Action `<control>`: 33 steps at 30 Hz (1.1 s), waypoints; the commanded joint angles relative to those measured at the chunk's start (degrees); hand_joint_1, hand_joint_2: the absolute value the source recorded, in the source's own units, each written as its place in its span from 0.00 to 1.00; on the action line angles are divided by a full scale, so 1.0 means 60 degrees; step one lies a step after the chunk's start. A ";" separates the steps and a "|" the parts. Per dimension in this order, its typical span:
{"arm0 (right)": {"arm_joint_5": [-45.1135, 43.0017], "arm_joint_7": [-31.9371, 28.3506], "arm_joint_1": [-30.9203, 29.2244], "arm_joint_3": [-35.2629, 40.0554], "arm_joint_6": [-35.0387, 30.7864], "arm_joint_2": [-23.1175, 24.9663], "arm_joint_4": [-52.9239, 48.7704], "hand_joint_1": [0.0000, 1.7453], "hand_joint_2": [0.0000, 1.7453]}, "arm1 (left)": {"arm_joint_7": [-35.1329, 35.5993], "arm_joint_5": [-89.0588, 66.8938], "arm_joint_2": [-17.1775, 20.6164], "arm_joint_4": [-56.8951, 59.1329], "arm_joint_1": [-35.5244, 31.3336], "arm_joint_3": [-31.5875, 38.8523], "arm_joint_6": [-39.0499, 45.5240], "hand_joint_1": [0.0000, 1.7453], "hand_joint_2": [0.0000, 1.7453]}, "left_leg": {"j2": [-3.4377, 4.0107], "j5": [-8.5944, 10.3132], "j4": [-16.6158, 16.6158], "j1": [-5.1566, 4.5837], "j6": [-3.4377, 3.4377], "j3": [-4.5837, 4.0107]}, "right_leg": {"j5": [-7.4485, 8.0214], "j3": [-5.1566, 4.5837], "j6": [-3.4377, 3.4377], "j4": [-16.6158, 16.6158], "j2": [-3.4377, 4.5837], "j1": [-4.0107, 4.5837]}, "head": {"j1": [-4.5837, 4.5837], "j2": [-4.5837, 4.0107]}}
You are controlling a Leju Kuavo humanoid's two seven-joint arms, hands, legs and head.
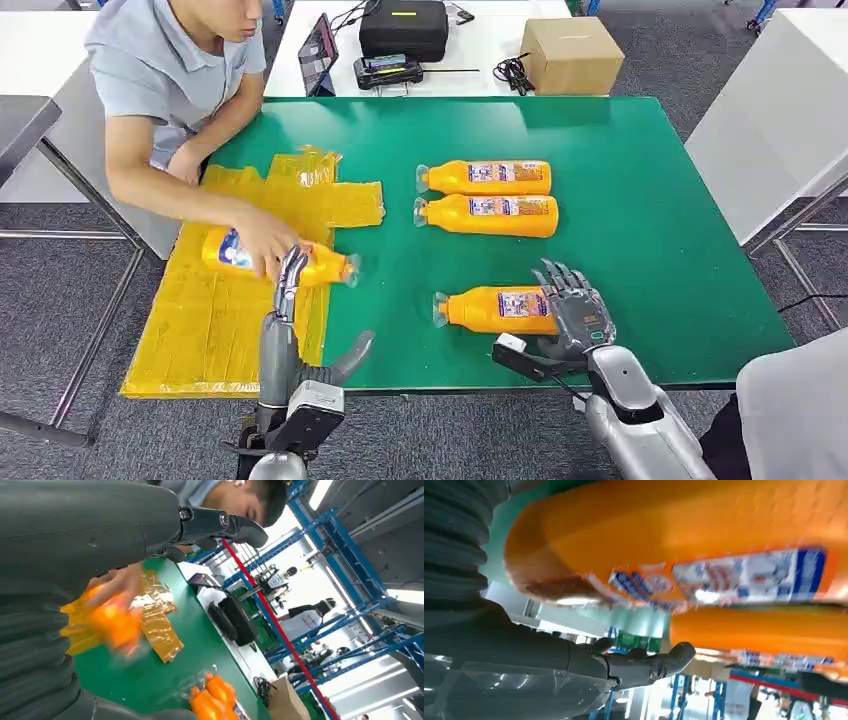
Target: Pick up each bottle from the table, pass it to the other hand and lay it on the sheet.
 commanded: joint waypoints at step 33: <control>-0.0946 0.0883 -0.0679 0.1087 0.1557 -0.0721 0.0903 0.00 1.00 | 0.0627 -0.0157 0.0691 0.0627 -0.0453 -0.1049 -0.0030 0.00 1.00 | 0.0009 -0.0008 -0.0005 0.0016 -0.0021 0.0059 | -0.0004 0.0057 -0.0025 -0.0015 0.0000 0.0017 | 0.0000 0.0000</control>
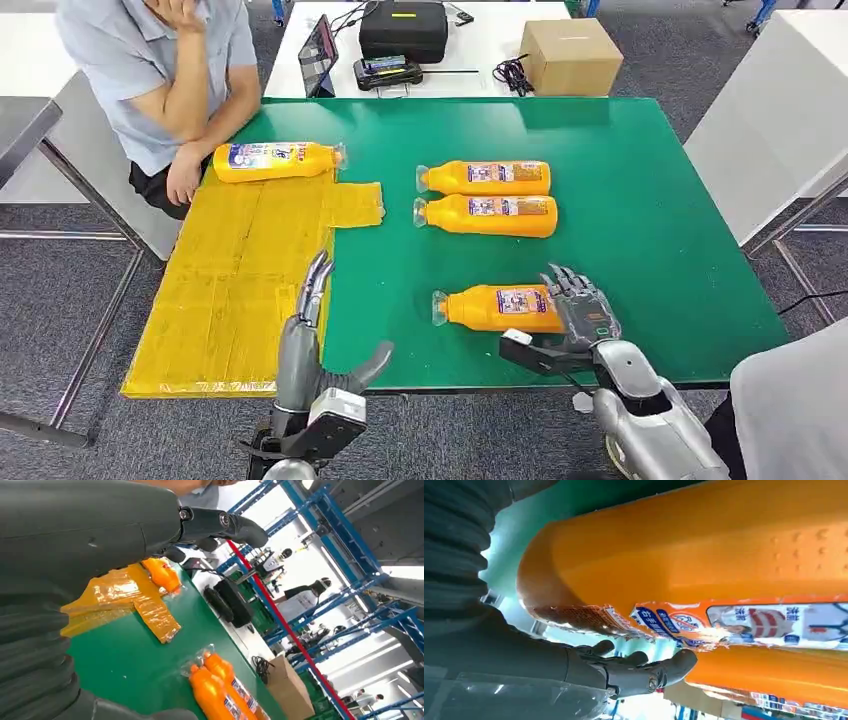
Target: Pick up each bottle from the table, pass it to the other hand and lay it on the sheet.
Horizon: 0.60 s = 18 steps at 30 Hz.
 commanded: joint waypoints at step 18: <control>-0.2038 -0.0582 -0.1032 0.0929 0.1859 -0.0837 0.1311 1.00 1.00 | 0.0046 0.0139 0.0581 0.1069 -0.0767 -0.0664 -0.0089 0.00 1.00 | -0.0002 -0.0001 -0.0007 0.0010 -0.0016 0.0032 | -0.0001 0.0039 -0.0021 -0.0013 -0.0007 0.0011 | 0.0000 0.0000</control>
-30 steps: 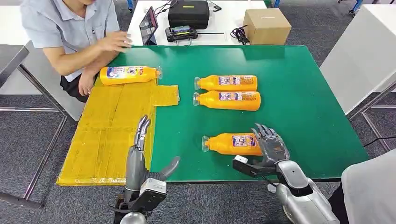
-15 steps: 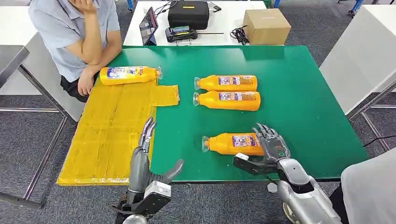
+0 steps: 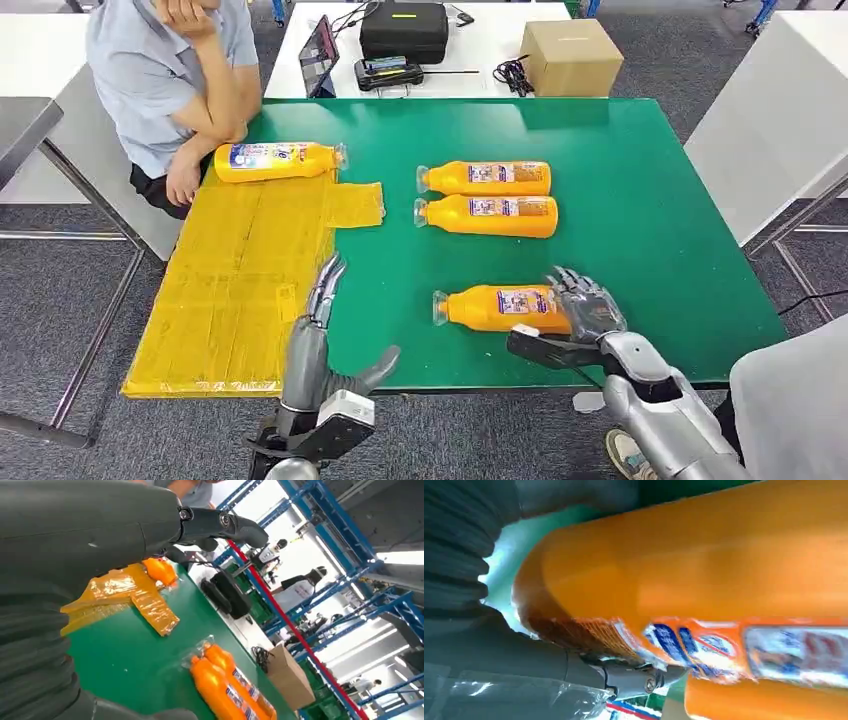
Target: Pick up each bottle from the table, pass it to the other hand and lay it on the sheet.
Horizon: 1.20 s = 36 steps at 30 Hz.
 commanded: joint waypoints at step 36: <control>-0.5285 -0.3219 0.1735 -0.1705 0.0116 0.1589 -0.2385 1.00 1.00 | -0.0061 0.7547 0.0453 0.1244 0.0144 0.0247 -0.3194 0.00 1.00 | 0.0030 -0.0018 -0.0014 0.0021 -0.0026 0.0037 | -0.0007 0.0032 -0.0030 -0.0013 0.0023 0.0024 | -0.0003 0.0000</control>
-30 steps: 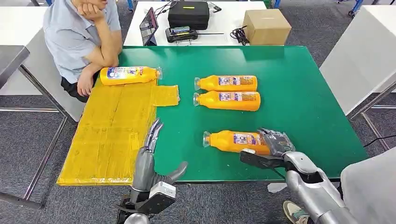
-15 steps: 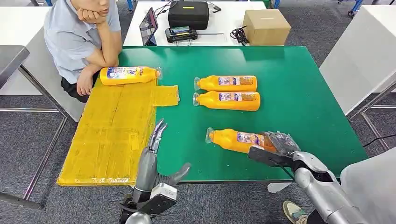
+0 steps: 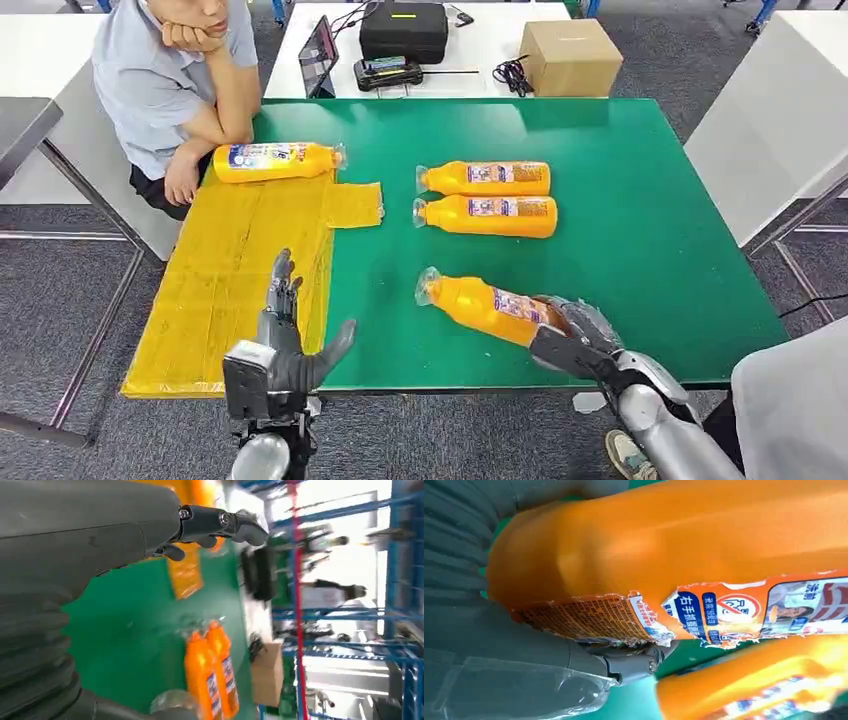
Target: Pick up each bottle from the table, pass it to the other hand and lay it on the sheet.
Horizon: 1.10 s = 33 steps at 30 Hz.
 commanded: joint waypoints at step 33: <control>-0.1954 -0.1098 -0.0787 0.1737 0.1567 0.2192 0.1068 1.00 1.00 | 0.0072 0.1618 -0.0007 0.2548 -0.1401 -0.1566 -0.2959 0.00 1.00 | 0.0019 -0.0009 0.0003 0.0017 -0.0019 -0.0001 | -0.0002 0.0001 -0.0025 -0.0010 0.0011 0.0017 | 0.0004 0.0000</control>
